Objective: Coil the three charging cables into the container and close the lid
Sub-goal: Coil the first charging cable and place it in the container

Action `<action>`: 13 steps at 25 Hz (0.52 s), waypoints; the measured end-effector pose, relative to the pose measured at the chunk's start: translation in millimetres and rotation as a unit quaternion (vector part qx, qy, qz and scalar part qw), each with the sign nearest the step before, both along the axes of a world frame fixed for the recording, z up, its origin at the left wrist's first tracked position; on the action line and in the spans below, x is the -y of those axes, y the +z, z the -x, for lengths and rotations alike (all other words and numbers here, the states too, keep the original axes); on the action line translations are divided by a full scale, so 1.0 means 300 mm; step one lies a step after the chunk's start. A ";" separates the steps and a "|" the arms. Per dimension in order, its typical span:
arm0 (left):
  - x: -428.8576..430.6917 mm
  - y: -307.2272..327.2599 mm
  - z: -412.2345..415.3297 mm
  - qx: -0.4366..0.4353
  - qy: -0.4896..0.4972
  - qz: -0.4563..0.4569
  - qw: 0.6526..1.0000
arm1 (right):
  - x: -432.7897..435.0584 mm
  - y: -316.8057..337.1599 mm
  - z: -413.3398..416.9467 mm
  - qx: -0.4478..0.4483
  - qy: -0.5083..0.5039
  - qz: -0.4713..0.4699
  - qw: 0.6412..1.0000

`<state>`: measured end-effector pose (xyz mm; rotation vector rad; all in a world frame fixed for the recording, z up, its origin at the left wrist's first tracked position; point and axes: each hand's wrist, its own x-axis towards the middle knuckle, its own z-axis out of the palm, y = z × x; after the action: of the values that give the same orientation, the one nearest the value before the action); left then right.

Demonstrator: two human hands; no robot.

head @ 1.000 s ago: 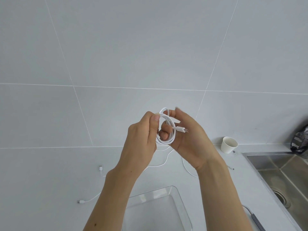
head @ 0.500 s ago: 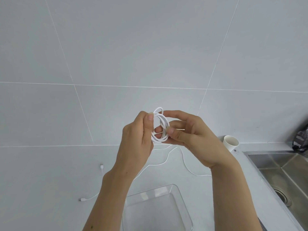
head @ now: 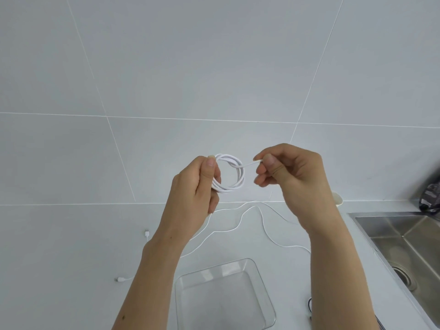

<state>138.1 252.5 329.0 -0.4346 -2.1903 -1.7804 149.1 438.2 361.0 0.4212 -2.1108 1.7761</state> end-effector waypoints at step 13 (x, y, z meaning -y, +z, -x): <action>-0.034 -0.035 -0.015 0.018 -0.024 -0.014 0.999 | 0.044 -0.033 -0.013 0.014 0.018 0.066 0.998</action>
<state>142.6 262.8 318.6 -0.4570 -2.1940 -1.8546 152.9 425.0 351.2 0.4046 -2.0019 1.9385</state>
